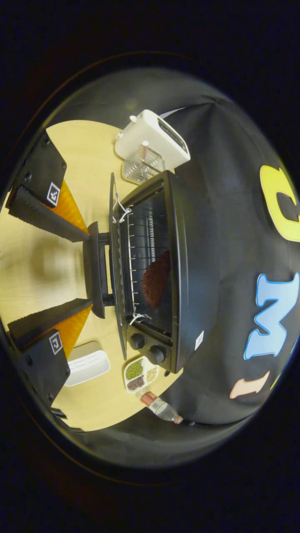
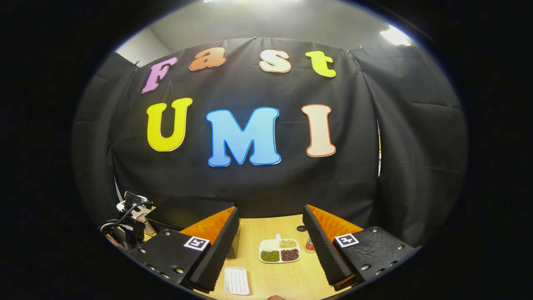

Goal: Open the electric oven with the left hand, put the food in, and close the electric oven.

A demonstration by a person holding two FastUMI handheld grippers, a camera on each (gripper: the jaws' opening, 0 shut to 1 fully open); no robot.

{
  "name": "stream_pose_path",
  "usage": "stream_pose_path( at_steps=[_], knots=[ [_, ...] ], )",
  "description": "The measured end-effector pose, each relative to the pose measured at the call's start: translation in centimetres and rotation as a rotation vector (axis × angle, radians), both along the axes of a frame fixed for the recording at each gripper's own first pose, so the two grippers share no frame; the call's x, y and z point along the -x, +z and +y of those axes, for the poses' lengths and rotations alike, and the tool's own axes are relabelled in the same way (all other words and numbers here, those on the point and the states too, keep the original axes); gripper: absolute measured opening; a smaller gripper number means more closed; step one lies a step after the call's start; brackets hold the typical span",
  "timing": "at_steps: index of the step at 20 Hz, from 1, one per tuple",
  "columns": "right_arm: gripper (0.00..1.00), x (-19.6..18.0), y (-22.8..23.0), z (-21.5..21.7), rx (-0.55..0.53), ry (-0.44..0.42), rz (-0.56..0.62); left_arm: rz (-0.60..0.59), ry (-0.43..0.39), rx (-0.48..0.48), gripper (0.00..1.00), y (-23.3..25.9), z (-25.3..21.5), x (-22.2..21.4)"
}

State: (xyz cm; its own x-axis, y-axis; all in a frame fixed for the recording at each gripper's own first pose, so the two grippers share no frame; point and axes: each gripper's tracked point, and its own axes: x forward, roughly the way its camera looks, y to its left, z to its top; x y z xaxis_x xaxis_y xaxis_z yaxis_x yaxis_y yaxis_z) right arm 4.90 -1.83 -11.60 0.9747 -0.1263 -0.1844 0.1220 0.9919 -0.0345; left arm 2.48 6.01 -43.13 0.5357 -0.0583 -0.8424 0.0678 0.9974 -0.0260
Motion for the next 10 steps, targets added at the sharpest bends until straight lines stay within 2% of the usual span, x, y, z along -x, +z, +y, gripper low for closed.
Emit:
stream_pose_path(
  at_steps=[2,9,10],
  knots=[
    [0.94,0.1,-0.1,-0.3,0.004,-0.007,0.009,-0.011,-0.013,-0.011,0.96,0.3,-0.1,-0.3],
    [0.94,0.4,-0.1,-1.0,0.003,-0.025,0.013,-0.032,-0.029,-0.013,0.96,0.9,-0.6,-0.5],
    [0.94,0.5,-0.2,-0.9,0.002,-0.025,0.017,-0.046,-0.029,-0.017,0.93,1.5,-0.7,-1.1]
  ],
)
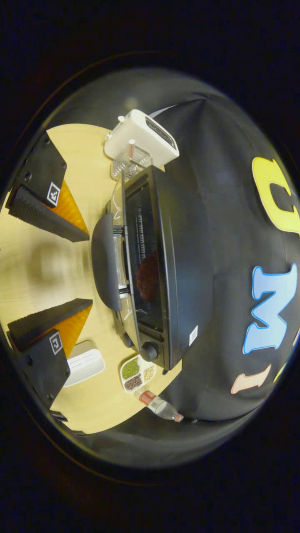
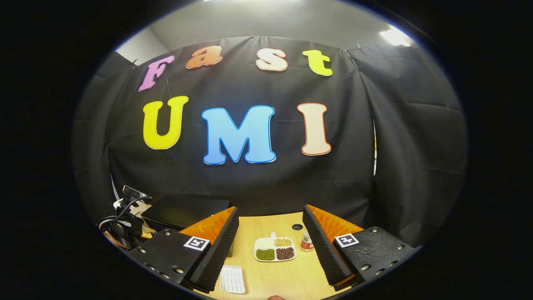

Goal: Open the electric oven with the left hand, put the food in, and close the electric oven.

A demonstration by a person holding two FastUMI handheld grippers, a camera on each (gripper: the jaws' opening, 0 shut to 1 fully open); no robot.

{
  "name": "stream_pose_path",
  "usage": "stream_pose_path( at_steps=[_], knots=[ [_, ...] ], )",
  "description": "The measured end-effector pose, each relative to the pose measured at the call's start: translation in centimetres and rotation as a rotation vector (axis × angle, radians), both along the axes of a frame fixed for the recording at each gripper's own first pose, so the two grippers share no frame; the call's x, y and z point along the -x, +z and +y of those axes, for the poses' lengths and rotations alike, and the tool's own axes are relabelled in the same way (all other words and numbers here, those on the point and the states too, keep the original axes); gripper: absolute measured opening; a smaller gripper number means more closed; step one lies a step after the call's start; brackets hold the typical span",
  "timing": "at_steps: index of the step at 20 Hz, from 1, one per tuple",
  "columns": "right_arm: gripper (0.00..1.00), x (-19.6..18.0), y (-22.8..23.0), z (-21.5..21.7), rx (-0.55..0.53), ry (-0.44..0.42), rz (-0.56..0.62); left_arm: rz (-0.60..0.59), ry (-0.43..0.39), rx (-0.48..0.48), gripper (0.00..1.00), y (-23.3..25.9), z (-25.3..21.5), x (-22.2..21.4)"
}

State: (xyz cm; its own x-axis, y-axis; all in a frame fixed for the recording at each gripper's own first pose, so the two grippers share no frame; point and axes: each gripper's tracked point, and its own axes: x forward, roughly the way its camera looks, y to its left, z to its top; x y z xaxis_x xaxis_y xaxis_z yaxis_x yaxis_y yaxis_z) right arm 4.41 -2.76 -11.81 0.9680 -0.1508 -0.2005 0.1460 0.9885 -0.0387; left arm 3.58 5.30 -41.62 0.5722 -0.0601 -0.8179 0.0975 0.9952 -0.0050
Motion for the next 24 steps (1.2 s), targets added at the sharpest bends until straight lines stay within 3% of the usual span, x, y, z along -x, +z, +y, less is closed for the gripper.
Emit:
stream_pose_path(
  at_steps=[7,9,10,11,13,14,19,24],
  knots=[
    [0.94,0.0,0.5,0.9,0.001,0.018,-0.006,-0.243,0.044,0.059,0.93,7.9,-0.6,-3.2],
    [0.94,-0.2,1.4,1.4,0.003,0.031,-0.019,-0.347,0.042,0.061,0.96,12.2,-0.6,-3.6],
    [0.94,-0.3,2.0,1.8,0.001,0.037,-0.027,-0.411,0.040,0.060,0.90,14.5,-0.7,-3.8],
    [0.94,-0.4,2.8,2.1,-0.005,0.044,-0.038,-0.475,0.041,0.064,0.96,17.1,-0.8,-3.8],
    [0.94,-0.7,4.5,2.8,-0.015,0.057,-0.067,-0.590,0.059,0.063,0.89,22.3,-0.4,-3.5],
    [0.94,-0.8,5.5,3.1,-0.017,0.062,-0.081,-0.633,0.070,0.073,0.96,24.5,-0.3,-3.2],
    [0.94,-0.9,11.3,5.1,-0.041,0.093,-0.169,-0.865,0.116,0.087,0.96,35.7,1.4,-1.3],
    [0.94,-0.5,13.6,7.4,-0.047,0.117,-0.186,-0.926,0.108,0.110,0.92,39.7,0.9,0.3]
  ],
)
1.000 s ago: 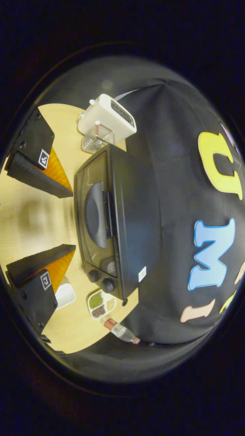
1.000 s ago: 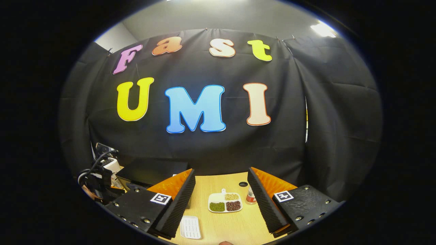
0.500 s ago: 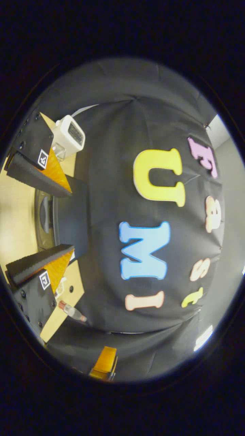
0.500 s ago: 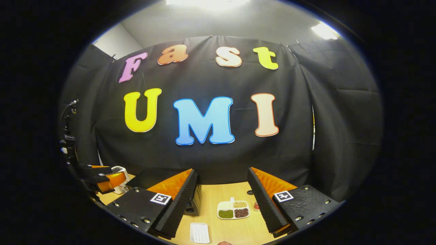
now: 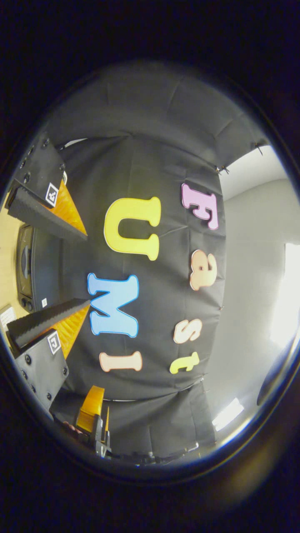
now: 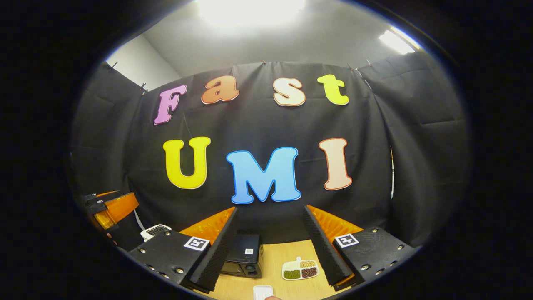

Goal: Open the electric oven with the left hand, put the food in, and close the electric oven.

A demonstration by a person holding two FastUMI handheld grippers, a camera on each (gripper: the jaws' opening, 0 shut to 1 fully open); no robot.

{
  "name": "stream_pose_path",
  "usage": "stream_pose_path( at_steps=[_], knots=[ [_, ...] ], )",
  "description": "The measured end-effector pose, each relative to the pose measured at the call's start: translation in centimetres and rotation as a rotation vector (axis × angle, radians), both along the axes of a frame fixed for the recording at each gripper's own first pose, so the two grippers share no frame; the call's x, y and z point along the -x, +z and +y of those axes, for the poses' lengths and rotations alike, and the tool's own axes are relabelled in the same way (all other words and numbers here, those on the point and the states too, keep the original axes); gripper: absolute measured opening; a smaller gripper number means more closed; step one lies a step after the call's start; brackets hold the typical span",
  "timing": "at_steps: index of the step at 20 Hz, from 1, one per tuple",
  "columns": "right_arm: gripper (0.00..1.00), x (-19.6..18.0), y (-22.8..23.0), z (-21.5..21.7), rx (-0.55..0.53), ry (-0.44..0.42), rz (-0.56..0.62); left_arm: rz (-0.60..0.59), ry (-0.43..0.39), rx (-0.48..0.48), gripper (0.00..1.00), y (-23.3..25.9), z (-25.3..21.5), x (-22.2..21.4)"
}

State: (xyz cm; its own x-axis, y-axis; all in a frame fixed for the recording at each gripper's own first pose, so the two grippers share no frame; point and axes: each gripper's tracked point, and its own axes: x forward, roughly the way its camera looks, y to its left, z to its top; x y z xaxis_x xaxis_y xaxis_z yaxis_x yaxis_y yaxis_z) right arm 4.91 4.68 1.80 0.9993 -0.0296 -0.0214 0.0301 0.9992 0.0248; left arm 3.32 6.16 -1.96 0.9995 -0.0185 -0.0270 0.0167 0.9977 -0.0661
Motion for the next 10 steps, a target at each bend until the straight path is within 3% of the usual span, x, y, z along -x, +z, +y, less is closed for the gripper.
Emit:
stream_pose_path(
  at_steps=[1,3,10],
  knots=[
    [0.94,0.2,0.4,0.3,0.002,0.002,-0.011,0.001,0.000,-0.006,0.89,0.1,0.1,0.0],
    [0.94,0.4,0.5,0.7,0.014,0.001,-0.021,0.007,-0.010,-0.002,0.96,0.0,0.1,0.3],
    [0.94,1.1,-1.0,1.3,0.003,-0.033,0.012,0.024,-0.037,-0.008,0.95,-0.8,1.1,0.6]
  ],
)
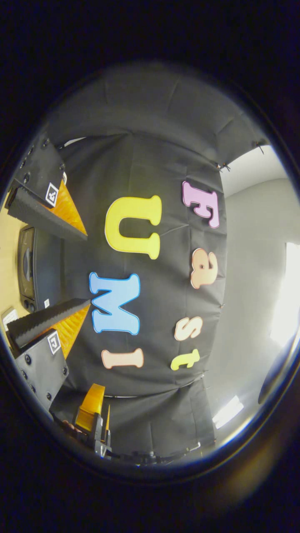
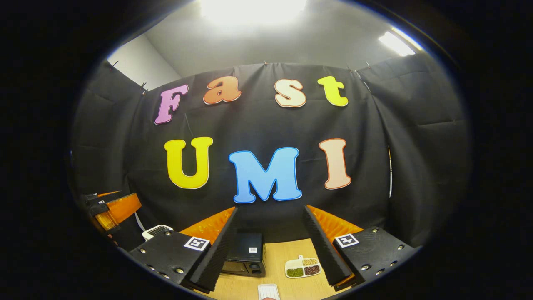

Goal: Open the electric oven with the left hand, put the food in, and close the electric oven.

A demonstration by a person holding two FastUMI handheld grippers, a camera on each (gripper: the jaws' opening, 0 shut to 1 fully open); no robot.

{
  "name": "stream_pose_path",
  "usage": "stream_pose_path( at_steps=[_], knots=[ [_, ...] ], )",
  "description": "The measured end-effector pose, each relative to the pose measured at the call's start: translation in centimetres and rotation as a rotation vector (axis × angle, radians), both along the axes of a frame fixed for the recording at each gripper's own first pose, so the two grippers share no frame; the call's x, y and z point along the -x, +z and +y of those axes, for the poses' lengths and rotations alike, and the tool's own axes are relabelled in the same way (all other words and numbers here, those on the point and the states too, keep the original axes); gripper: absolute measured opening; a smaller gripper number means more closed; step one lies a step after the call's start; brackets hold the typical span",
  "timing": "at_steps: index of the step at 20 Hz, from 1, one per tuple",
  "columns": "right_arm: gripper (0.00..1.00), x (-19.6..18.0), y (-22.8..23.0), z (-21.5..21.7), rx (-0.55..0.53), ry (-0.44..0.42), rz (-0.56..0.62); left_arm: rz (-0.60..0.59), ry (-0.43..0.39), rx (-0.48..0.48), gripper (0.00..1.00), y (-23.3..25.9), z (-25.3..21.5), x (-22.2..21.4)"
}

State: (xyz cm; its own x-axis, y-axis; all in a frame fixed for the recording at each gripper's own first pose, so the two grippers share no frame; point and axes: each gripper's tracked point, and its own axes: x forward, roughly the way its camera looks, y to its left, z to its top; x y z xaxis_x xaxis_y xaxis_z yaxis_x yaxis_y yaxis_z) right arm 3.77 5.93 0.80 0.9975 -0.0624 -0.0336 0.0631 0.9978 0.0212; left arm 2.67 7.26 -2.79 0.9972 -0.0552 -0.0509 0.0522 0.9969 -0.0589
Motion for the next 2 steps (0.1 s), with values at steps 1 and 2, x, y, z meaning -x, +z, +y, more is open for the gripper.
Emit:
stream_pose_path(
  at_steps=[1,2],
  knots=[
    [0.94,0.17,-0.17,0.01,0.002,-0.005,0.002,0.002,-0.007,-0.001,0.95,-0.16,0.11,0.08],
    [0.94,0.29,-0.22,-0.02,0.003,-0.013,0.003,0.003,-0.012,-0.003,0.92,-0.46,0.32,0.06]
  ],
)
